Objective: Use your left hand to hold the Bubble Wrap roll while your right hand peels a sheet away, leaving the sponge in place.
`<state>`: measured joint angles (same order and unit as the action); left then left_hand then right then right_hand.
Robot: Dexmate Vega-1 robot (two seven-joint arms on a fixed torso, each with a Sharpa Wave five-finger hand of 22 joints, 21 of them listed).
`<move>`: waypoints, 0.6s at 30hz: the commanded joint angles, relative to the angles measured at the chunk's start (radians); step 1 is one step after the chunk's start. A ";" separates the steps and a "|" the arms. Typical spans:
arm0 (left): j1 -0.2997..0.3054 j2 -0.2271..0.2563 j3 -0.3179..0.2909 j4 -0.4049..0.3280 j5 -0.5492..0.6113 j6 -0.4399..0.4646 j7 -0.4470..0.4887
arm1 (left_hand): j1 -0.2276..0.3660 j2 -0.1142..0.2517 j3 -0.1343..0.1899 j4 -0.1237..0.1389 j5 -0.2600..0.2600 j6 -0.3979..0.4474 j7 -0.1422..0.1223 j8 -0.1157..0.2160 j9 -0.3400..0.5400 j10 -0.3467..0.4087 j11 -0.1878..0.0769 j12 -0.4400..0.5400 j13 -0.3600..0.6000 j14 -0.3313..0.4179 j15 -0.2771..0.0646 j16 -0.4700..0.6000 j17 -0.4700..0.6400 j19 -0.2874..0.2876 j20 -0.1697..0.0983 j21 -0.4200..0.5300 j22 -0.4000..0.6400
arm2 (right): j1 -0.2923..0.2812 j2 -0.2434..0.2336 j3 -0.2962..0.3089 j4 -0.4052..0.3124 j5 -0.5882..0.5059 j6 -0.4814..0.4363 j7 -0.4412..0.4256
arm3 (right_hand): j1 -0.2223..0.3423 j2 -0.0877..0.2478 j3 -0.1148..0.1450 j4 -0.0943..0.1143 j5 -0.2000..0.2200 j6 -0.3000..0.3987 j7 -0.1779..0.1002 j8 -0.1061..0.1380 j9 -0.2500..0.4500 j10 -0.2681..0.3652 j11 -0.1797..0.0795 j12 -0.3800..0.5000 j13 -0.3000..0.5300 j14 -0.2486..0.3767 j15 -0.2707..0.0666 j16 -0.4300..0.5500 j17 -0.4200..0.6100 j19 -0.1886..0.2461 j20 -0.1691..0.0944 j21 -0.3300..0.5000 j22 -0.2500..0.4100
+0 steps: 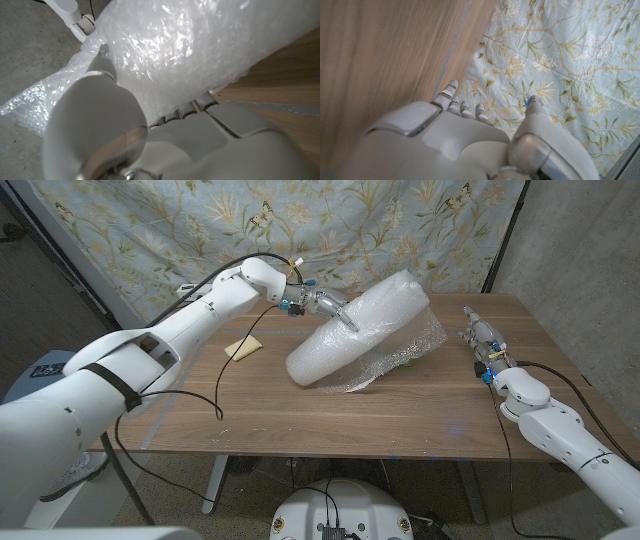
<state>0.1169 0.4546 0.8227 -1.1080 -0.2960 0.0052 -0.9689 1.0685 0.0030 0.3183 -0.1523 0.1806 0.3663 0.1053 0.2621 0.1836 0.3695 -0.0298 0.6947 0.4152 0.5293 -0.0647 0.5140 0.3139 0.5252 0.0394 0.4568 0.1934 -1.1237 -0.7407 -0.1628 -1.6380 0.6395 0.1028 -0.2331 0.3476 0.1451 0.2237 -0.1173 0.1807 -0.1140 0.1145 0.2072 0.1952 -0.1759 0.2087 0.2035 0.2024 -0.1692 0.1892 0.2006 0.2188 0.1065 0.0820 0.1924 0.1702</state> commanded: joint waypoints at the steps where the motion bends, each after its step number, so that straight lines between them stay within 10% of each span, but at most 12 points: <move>1: 0.077 0.010 -0.069 -0.020 -0.119 0.025 0.047 | 0.045 0.055 0.028 0.016 0.002 0.010 0.004 -0.007 0.005 0.011 0.003 -0.001 0.006 0.019 -0.010 -0.004 0.001 -0.001 0.007 0.003 0.004 | -0.015 -0.009 0.002 -0.012 0.000 0.001 0.010 | 0.001 -0.008 0.005 0.001 -0.003 0.005 0.022 0.004 0.003 -0.033 0.007 0.004 0.002 -0.015 0.005 0.007 0.001 -0.002 0.002 0.002 0.004; 18: 0.143 -0.030 -0.128 0.014 -0.267 0.044 0.056 | 0.049 0.065 0.033 0.010 0.006 0.019 0.008 -0.012 0.006 0.017 0.008 -0.005 0.013 0.023 -0.004 -0.006 0.004 -0.003 0.012 0.005 0.004 | -0.037 -0.027 0.013 -0.019 0.006 0.009 0.033 | -0.001 -0.009 0.005 0.001 -0.003 0.005 0.018 0.002 0.003 -0.031 0.005 0.005 0.002 -0.015 0.004 0.007 0.001 -0.003 0.002 0.003 0.004</move>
<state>0.2145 0.4505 0.7351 -1.1163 -0.4670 0.0422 -0.9233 1.0634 0.0081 0.3260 -0.1599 0.1815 0.3722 0.1110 0.2541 0.1836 0.3749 -0.0243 0.6872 0.4238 0.5347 -0.0631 0.5062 0.3141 0.5196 0.0448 0.4568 0.1934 -1.1479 -0.7551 -0.1558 -1.6502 0.6425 0.1064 -0.2170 0.3476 0.1452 0.2236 -0.1172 0.1807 -0.1142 0.1145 0.2072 0.1953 -0.1758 0.2086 0.2035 0.2024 -0.1690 0.1891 0.2006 0.2189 0.1065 0.0820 0.1924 0.1702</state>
